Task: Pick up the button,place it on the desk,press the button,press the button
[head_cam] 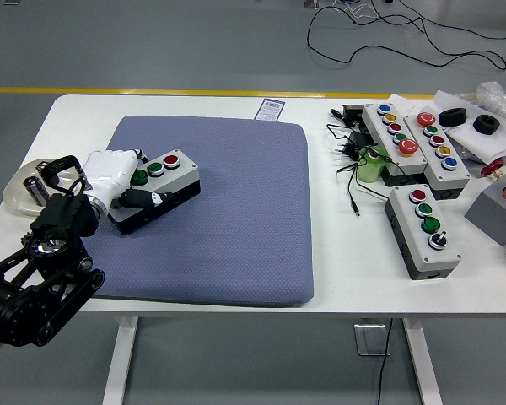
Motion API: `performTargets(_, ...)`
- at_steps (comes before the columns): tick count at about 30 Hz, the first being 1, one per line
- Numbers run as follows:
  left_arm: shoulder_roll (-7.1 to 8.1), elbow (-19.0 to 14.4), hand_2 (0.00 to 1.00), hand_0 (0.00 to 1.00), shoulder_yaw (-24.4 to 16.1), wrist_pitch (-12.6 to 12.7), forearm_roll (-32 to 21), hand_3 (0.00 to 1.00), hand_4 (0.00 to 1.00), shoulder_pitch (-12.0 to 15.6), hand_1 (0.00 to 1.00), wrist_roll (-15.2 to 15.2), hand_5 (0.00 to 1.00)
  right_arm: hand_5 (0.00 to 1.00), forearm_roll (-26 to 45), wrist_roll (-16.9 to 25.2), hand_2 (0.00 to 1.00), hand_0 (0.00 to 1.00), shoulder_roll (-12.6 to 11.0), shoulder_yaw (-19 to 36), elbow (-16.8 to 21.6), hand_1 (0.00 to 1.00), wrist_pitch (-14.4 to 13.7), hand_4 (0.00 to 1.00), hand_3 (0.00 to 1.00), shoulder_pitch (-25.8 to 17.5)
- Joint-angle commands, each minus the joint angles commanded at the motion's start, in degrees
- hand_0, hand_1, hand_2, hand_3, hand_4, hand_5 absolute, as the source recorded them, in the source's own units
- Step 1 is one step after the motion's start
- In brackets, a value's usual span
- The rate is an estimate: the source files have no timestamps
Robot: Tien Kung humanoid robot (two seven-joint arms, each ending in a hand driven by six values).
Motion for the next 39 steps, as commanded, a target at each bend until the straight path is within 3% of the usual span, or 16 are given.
performTargets(3,1.06,1.24,0.002,0.006,1.27,1.73,-0.34,0.117,0.749,-0.67,0.002,-4.87,0.193,0.261,-0.04,-0.05,0.686,0.660,0.03,-0.02,0.00,0.666,0.00,0.423,0.590,0.02)
performTargets(4,1.32,1.56,0.002,0.009,1.45,2.24,-0.91,0.101,0.908,-0.77,0.002,-6.35,0.249,0.261,-0.05,-0.06,0.686,0.660,0.03,-0.04,0.00,0.666,0.01,0.423,0.590,0.02)
performTargets(12,3.89,3.35,0.002,0.010,2.13,8.84,-8.61,0.093,0.924,-1.17,0.002,-18.55,0.263,0.262,0.08,-0.09,0.685,0.660,0.10,-0.15,0.00,0.666,0.01,0.423,0.590,0.03)
performTargets(17,6.13,3.26,0.002,0.011,4.17,10.83,-12.46,0.088,0.927,-1.70,0.002,-25.90,0.298,0.262,-0.10,-0.15,0.686,0.660,0.16,-0.17,0.00,0.666,0.05,0.422,0.589,0.00)
performTargets(21,8.26,2.64,0.002,0.011,7.23,11.54,-11.25,0.088,0.927,-2.24,0.002,-30.52,0.298,0.262,0.01,-0.16,0.686,0.660,0.19,-0.22,0.00,0.666,0.05,0.422,0.589,-0.03)
performTargets(27,10.00,1.55,0.002,0.015,11.65,13.27,-7.29,0.088,0.921,-3.43,0.002,-33.58,0.314,0.262,-0.33,-0.26,0.686,0.658,0.25,-0.17,0.00,0.666,0.11,0.422,0.590,-0.09)
performTargets(39,9.83,2.46,0.002,0.023,15.21,17.39,-8.97,0.089,0.905,-5.07,0.002,-36.66,0.318,0.261,-0.63,-0.44,0.686,0.659,0.51,-0.18,0.00,0.666,0.13,0.422,0.590,-0.16)
